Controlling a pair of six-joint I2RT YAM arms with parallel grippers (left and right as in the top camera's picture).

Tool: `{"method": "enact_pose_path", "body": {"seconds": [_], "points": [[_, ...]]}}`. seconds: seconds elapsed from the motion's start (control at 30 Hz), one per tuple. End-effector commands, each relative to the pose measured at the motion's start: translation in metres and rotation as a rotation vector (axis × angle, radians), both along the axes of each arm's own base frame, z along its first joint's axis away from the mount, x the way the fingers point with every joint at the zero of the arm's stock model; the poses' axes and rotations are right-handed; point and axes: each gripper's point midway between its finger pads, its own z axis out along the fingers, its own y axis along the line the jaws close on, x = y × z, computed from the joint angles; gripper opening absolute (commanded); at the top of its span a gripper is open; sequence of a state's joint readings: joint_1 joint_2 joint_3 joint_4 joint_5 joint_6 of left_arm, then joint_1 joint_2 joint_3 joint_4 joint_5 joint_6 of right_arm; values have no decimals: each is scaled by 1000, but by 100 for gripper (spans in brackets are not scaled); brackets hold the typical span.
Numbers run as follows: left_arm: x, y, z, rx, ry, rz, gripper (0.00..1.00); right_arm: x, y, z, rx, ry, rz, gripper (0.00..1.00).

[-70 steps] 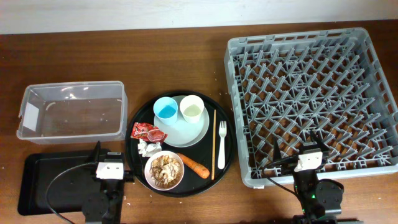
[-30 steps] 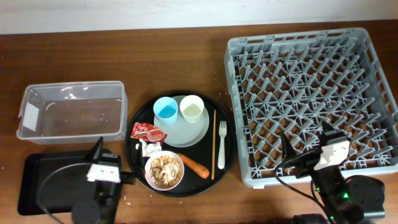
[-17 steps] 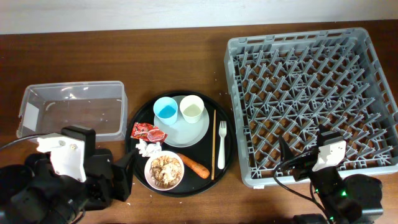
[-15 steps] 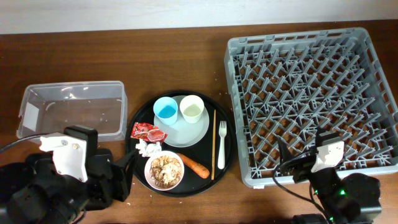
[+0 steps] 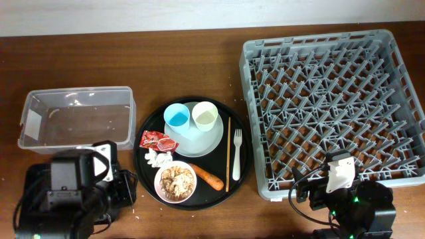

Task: Sort waste into correct bins and load items into the dishwasher rack
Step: 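Reach the left gripper to the white tissue on the tray and grasp it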

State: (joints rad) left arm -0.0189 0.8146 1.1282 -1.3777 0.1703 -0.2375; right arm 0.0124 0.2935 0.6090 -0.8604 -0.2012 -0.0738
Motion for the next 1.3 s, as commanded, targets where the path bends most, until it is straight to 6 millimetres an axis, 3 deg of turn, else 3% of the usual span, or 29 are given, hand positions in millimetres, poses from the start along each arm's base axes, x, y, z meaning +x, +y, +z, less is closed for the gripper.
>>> {"method": "enact_pose_path", "body": {"seconds": [0.0, 0.1, 0.27, 0.37, 0.53, 0.63, 0.87, 1.07, 1.2, 1.23, 1.27], "points": [[14, 2, -12, -1, -14, 24, 36, 0, -1, 4, 10, -6, -10, 99], [24, -3, -24, 2, 48, 2, 36, 0, -1, 3, 10, -6, -10, 99], [54, -29, -60, 37, 184, -109, 38, 0, -1, 3, 10, -6, -10, 99], [72, -26, -90, 119, 271, -88, 50, 0, -1, 4, 10, -6, -10, 99], [95, -34, -131, 137, 357, -110, 60, 0, -1, 4, 10, -6, -10, 99], [106, -36, -156, 158, 390, -161, 60, 0, -1, 4, 10, -6, -10, 99], [109, -38, -176, 181, 429, -227, 64, 0, -1, 4, 10, -6, -10, 99], [112, -63, -189, 203, 411, -319, 67, 0, -1, 3, 10, -6, -10, 99], [114, -52, -191, 264, 410, -302, 65, 0, -1, 4, 10, -6, -10, 99], [114, -52, -191, 264, 411, -302, 62, 0, -1, 4, 10, -6, -10, 99], [114, -52, -191, 264, 412, -302, 52, 0, -1, 4, 10, -6, -10, 99]]}}
